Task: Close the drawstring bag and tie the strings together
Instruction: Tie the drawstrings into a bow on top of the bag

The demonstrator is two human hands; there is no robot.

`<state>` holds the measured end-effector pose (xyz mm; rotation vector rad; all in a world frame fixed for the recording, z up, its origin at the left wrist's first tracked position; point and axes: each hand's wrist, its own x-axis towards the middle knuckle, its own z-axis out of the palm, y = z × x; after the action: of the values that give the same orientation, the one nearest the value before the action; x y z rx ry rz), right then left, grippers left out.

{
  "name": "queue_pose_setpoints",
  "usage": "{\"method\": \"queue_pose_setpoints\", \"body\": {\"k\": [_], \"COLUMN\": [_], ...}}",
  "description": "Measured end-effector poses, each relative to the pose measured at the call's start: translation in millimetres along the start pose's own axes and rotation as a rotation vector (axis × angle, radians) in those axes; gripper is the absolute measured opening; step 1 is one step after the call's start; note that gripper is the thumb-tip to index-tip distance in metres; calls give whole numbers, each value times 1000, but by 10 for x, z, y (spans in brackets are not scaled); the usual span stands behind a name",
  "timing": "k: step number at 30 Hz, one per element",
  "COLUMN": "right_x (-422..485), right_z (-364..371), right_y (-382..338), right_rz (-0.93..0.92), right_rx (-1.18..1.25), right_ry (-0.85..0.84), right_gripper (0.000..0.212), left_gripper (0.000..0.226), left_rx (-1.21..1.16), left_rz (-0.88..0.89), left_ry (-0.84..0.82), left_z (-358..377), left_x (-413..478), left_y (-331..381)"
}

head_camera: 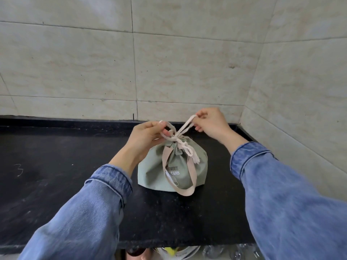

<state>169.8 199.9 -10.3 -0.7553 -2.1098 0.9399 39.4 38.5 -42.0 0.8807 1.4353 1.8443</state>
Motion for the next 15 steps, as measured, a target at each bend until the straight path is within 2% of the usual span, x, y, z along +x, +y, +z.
{"method": "queue_pose_setpoints", "body": {"k": [2, 4, 10, 12, 15], "right_x": [-11, -41, -213, -232, -199], "right_z": [-47, -87, -63, -29, 3], "right_y": [-155, -273, -463, -444, -287], "right_rz": [-30, -69, -131, -101, 41], "right_rx": [43, 65, 209, 337, 519], "right_ry": [-44, -76, -194, -232, -108], "right_gripper": [16, 17, 13, 16, 18], "left_gripper": [21, 32, 37, 44, 42], "left_rx": [37, 223, 827, 889, 739], "left_rz": [24, 85, 218, 276, 214], "left_ry": [60, 123, -49, 1, 63], "left_z": [157, 262, 404, 422, 373], "left_x": [17, 38, -6, 3, 4], "left_y": [25, 44, 118, 106, 79]}}
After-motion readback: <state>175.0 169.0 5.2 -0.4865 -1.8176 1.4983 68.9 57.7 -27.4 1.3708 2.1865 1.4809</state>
